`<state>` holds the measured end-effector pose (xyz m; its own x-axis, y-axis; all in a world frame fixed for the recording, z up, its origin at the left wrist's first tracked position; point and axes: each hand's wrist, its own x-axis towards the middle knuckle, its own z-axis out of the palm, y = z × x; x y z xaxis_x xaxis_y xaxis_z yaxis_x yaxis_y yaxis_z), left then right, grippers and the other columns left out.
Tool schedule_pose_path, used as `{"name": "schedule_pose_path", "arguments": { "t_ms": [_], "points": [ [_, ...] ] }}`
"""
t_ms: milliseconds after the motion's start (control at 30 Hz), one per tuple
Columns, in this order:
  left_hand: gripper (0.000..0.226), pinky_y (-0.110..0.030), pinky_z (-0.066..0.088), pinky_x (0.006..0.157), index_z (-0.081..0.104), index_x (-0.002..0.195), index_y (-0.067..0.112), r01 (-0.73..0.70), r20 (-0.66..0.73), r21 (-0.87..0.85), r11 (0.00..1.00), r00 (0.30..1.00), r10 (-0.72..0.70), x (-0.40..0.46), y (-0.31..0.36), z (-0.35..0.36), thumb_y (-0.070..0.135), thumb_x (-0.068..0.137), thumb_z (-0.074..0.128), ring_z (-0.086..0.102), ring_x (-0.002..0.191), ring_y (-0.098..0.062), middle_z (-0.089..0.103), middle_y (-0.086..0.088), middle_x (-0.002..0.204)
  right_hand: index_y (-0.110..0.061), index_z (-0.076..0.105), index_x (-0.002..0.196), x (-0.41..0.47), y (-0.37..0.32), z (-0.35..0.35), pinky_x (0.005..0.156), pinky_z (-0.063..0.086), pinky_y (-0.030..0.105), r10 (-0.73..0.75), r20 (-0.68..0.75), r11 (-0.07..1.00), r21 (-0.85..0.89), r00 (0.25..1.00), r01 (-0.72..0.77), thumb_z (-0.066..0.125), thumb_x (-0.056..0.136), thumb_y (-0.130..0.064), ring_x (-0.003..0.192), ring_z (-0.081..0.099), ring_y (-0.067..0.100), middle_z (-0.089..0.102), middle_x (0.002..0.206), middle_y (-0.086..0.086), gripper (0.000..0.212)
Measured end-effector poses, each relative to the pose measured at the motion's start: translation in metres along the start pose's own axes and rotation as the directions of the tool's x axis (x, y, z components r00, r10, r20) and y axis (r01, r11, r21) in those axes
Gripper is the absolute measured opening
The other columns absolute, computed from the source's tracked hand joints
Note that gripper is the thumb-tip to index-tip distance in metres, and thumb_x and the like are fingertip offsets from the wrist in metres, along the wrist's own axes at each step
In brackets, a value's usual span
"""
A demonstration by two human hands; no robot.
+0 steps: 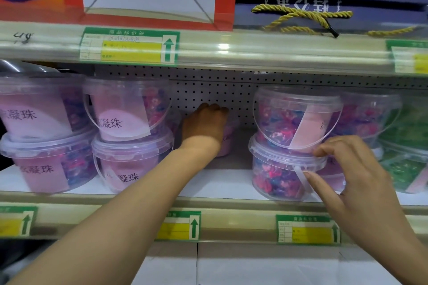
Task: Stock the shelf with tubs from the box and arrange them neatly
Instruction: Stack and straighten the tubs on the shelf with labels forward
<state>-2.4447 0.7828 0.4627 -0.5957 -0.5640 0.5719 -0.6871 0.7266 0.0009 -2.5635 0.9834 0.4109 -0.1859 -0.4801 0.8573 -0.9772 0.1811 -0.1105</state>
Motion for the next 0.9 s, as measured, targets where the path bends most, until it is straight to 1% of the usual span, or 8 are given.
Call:
{"name": "schedule_pose_path", "arguments": {
  "t_ms": [100,200,267,400,533,700,833,900],
  "points": [
    [0.045,-0.036,0.042,0.077,0.047,0.127,0.012,0.019,-0.002,0.016,1.000,1.000,-0.019,-0.002,-0.005,-0.001,0.000,0.084,0.053,0.046,0.119,-0.029,0.052,-0.009,0.127,-0.008,0.058,0.092,0.000,0.000,0.001,0.073,0.037,0.028,-0.010,-0.006,1.000,0.010,1.000,0.011,0.058,0.077,-0.033,0.086,0.051,0.025,0.052,0.093,0.004,0.030],
    [0.047,-0.034,0.036,0.071,0.044,0.129,0.012,0.048,0.021,0.002,0.999,0.999,-0.048,-0.003,-0.006,-0.001,-0.002,0.084,0.050,0.046,0.119,-0.029,0.050,-0.009,0.128,-0.008,0.058,0.092,0.000,-0.001,0.000,0.073,0.038,0.030,-0.012,-0.003,1.000,0.024,1.000,0.012,0.051,0.078,-0.038,0.086,0.051,0.025,0.052,0.093,0.004,0.035],
    [0.047,-0.033,0.035,0.071,0.043,0.131,0.013,0.056,0.029,0.017,0.998,0.998,-0.056,-0.003,-0.006,-0.001,-0.001,0.086,0.048,0.045,0.120,-0.029,0.050,-0.009,0.127,-0.008,0.058,0.092,0.000,-0.001,0.000,0.073,0.038,0.029,-0.009,-0.003,1.000,0.025,1.000,0.009,0.054,0.078,-0.037,0.086,0.051,0.024,0.052,0.093,0.004,0.032],
    [0.040,-0.033,0.036,0.072,0.049,0.127,0.014,0.027,0.022,0.103,0.994,0.999,-0.029,-0.002,-0.003,-0.001,0.004,0.088,0.047,0.048,0.118,-0.030,0.052,-0.010,0.124,-0.007,0.059,0.091,-0.001,-0.001,0.000,0.074,0.037,0.030,0.001,-0.004,1.000,0.023,1.000,-0.001,0.065,0.071,-0.022,0.086,0.052,0.028,0.053,0.093,0.006,0.026],
    [0.040,-0.036,0.043,0.080,0.051,0.126,0.013,0.029,0.024,0.115,0.993,0.999,-0.032,0.000,-0.002,-0.002,0.002,0.088,0.047,0.048,0.117,-0.031,0.053,-0.011,0.123,-0.007,0.058,0.091,-0.001,-0.002,-0.001,0.074,0.038,0.029,0.010,-0.001,1.000,0.027,1.000,-0.010,0.065,0.071,-0.022,0.086,0.052,0.025,0.052,0.093,0.004,0.026],
    [0.039,-0.035,0.043,0.080,0.051,0.125,0.011,0.036,0.035,0.132,0.991,0.999,-0.041,0.000,-0.007,-0.001,0.002,0.088,0.047,0.046,0.119,-0.031,0.052,-0.013,0.122,-0.007,0.059,0.092,-0.002,-0.002,-0.001,0.074,0.040,0.030,0.024,-0.001,0.999,0.040,1.000,-0.024,0.064,0.071,-0.022,0.085,0.052,0.025,0.052,0.094,0.005,0.026],
    [0.038,-0.036,0.043,0.080,0.050,0.125,0.010,0.045,0.065,0.124,0.991,0.996,-0.053,-0.001,-0.006,-0.004,0.002,0.088,0.047,0.046,0.120,-0.030,0.052,-0.012,0.124,-0.012,0.058,0.097,-0.004,-0.005,0.000,0.066,0.040,0.023,0.072,-0.007,0.994,0.086,0.997,-0.071,0.056,0.079,-0.041,0.082,0.047,0.013,0.048,0.099,0.002,0.034],
    [0.041,-0.035,0.042,0.078,0.048,0.127,0.012,0.058,0.076,0.073,0.996,0.995,-0.063,-0.010,-0.006,-0.008,0.001,0.088,0.048,0.046,0.120,-0.029,0.051,-0.010,0.127,-0.013,0.057,0.100,-0.006,-0.007,0.002,0.064,0.044,0.027,0.092,-0.017,0.991,0.102,0.996,-0.090,0.055,0.084,-0.050,0.078,0.044,0.009,0.048,0.103,0.002,0.040]
  ]
}}
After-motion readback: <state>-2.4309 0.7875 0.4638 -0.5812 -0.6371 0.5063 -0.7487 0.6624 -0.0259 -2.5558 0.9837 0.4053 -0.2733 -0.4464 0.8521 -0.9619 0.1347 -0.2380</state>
